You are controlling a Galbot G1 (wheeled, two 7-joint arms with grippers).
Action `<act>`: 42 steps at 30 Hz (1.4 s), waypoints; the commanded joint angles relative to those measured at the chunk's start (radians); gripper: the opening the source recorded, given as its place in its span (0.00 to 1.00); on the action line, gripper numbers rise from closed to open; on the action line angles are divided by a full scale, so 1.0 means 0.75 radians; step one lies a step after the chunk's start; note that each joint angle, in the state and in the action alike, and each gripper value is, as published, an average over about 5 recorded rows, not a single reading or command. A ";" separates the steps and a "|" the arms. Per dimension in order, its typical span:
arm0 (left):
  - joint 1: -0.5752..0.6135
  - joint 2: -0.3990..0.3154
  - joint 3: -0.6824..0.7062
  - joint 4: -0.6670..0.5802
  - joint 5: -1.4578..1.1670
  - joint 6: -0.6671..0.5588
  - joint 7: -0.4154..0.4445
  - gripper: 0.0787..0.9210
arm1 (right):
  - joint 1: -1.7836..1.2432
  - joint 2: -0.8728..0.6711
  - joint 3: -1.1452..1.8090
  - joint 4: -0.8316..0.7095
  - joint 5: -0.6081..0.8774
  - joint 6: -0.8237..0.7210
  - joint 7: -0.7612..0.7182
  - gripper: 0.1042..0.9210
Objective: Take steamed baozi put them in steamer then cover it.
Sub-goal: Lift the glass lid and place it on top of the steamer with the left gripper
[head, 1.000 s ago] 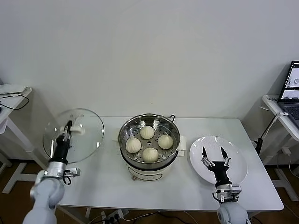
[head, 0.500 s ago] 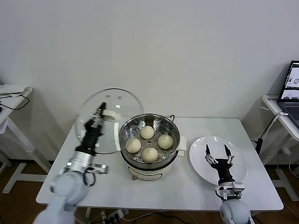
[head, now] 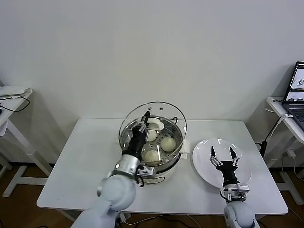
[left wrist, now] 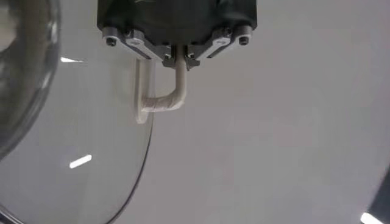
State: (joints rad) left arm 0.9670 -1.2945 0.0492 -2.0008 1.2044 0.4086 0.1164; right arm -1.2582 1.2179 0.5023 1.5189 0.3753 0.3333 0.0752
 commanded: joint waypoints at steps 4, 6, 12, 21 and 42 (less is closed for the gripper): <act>-0.126 -0.041 0.122 0.198 0.185 0.169 0.176 0.14 | 0.009 0.028 0.001 -0.034 -0.002 0.005 -0.004 0.88; -0.124 -0.036 0.122 0.201 0.191 0.163 0.173 0.14 | 0.012 0.029 -0.001 -0.033 -0.005 0.005 -0.004 0.88; -0.129 -0.042 0.127 0.226 0.202 0.162 0.174 0.14 | 0.020 0.023 -0.003 -0.022 -0.011 0.001 0.000 0.88; -0.138 -0.049 0.130 0.256 0.191 0.181 0.182 0.14 | 0.021 0.024 -0.002 -0.029 -0.019 0.004 -0.002 0.88; -0.147 -0.071 0.141 0.275 0.165 0.206 0.178 0.14 | 0.040 0.036 -0.002 -0.071 -0.036 0.015 -0.007 0.88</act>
State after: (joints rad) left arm 0.8588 -1.3439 0.1496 -1.8046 1.3301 0.5587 0.2485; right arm -1.2298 1.2436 0.5012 1.4699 0.3503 0.3444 0.0697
